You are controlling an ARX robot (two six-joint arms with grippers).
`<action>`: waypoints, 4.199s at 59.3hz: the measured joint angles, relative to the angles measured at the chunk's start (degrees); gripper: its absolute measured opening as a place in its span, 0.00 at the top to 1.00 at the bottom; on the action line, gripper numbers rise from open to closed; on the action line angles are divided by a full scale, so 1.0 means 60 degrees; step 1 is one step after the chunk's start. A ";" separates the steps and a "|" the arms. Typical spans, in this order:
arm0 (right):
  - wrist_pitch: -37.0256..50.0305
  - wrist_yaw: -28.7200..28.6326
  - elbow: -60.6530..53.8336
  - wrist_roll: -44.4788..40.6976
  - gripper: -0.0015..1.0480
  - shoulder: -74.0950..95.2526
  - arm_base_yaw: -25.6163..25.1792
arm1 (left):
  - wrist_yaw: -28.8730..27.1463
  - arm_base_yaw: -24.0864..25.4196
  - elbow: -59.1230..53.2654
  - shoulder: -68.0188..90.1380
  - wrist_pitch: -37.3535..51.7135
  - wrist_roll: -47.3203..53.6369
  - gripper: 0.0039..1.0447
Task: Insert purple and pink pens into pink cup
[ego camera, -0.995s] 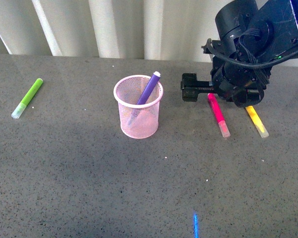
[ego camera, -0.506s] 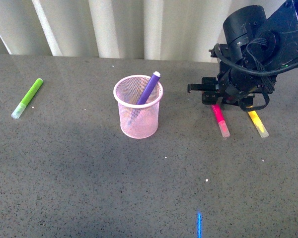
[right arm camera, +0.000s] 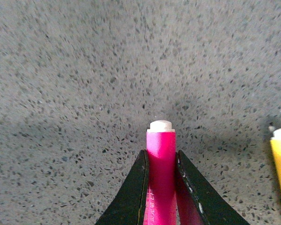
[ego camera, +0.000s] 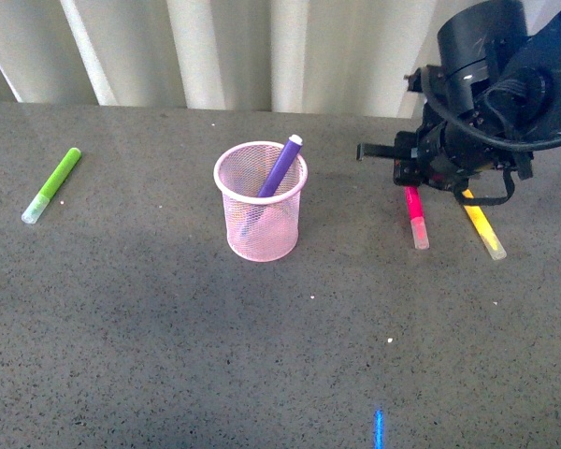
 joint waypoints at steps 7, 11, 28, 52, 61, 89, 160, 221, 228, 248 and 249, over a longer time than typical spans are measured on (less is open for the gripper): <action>0.1290 -0.0178 -0.0943 0.0117 0.89 -0.1031 -0.0022 | 0.0000 0.0000 0.0000 0.0000 0.0000 0.0000 0.06; 0.2120 -0.0350 -0.1504 0.0182 0.89 -0.1829 -0.0022 | 0.0000 0.0000 0.0000 0.0000 0.0000 0.0000 0.06; 0.6404 -0.0838 -0.3417 0.0047 0.89 -0.4397 0.0627 | 0.0000 0.0000 0.0000 0.0000 0.0000 0.0000 0.06; 0.8302 0.0419 -0.2313 -0.0412 0.89 -0.2226 0.2965 | 0.0000 0.0000 0.0000 0.0000 0.0000 0.0000 0.06; 0.8448 0.0758 -0.1475 -0.0430 0.89 -0.1326 0.3486 | 0.0000 0.0000 0.0000 0.0000 0.0000 0.0000 0.06; 0.8805 0.1257 -0.1457 -0.0375 0.89 -0.0364 0.3566 | 0.0000 0.0000 0.0000 0.0000 0.0000 0.0000 0.06; 0.9326 0.1209 -0.4477 -0.0656 0.07 -0.3745 0.2397 | 0.0000 0.0000 0.0000 0.0000 0.0000 0.0000 0.06; 0.1206 -0.0656 -1.2003 -0.2353 0.96 -1.8506 -0.2040 | 0.0000 0.0000 0.0000 0.0000 0.0000 0.0000 0.06; 0.0962 -0.0652 -1.2167 -0.2375 0.97 -1.8943 -0.2040 | 0.0000 0.0000 0.0000 0.0000 0.0000 0.0000 0.06; 0.0532 -0.0652 -1.2550 -0.2375 0.97 -1.9915 -0.2040 | 0.0000 0.0000 0.0000 0.0000 0.0000 0.0000 0.06; 0.0521 -0.0652 -1.2553 -0.2375 0.97 -1.9963 -0.2040 | 0.0000 0.0000 0.0000 0.0000 0.0000 0.0000 0.06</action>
